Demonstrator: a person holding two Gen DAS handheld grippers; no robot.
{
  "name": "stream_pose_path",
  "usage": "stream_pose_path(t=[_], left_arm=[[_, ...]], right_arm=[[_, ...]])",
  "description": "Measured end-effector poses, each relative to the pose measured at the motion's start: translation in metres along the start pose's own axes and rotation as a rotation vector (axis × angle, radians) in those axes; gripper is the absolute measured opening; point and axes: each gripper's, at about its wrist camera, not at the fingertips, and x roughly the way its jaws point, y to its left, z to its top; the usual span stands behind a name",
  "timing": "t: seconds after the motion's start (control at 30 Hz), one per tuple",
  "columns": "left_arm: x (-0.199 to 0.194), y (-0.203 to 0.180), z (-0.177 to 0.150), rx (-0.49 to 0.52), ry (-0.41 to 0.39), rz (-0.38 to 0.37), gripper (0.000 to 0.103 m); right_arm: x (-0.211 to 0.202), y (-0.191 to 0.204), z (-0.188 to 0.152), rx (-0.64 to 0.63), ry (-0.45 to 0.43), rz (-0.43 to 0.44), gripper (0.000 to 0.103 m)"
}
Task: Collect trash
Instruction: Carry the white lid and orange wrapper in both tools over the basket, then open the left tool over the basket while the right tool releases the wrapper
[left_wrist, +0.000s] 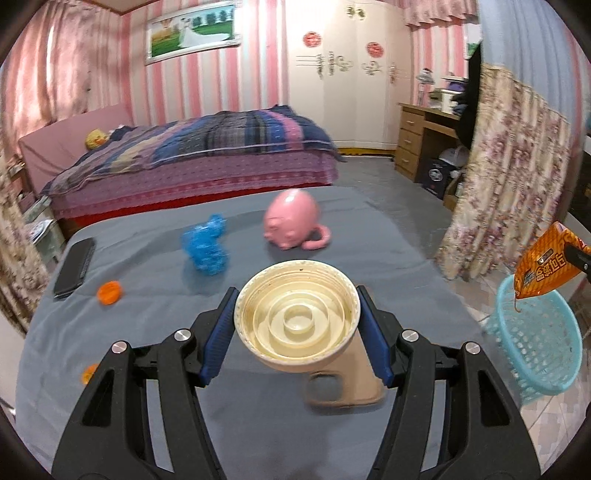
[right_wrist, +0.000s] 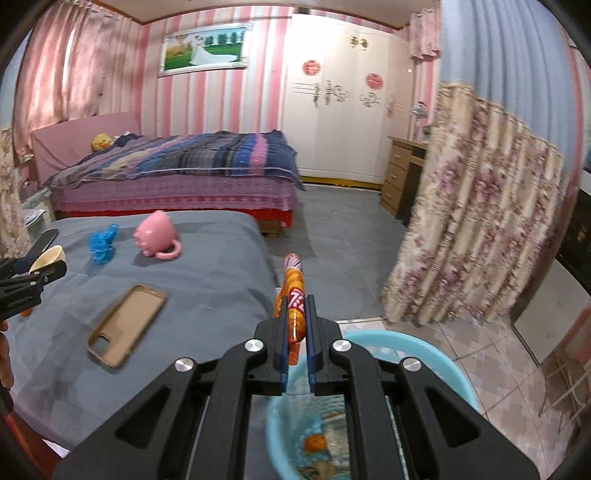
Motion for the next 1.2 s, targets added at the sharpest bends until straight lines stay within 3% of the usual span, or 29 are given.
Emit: stream_pose_path(t=[0.53, 0.87, 1.1, 1.17, 1.2], left_arm=[[0.023, -0.141, -0.009, 0.140, 0.024, -0.173, 0.061], [0.028, -0.236, -0.022, 0.269, 0.032, -0.270, 0.061], [0.036, -0.270, -0.022, 0.287, 0.060, -0.315, 0.061], [0.039, -0.274, -0.019, 0.293, 0.072, -0.327, 0.063], [0.039, -0.275, -0.018, 0.297, 0.072, -0.331, 0.071]], right_arm=[[-0.011, -0.106, -0.038, 0.111, 0.051, -0.149, 0.008], [0.000, -0.135, -0.060, 0.171, 0.088, -0.177, 0.007], [0.001, -0.145, -0.068, 0.188, 0.097, -0.190, 0.007], [0.002, -0.148, -0.069, 0.197, 0.098, -0.191, 0.007], [0.002, -0.149, -0.070, 0.199, 0.099, -0.192, 0.007]])
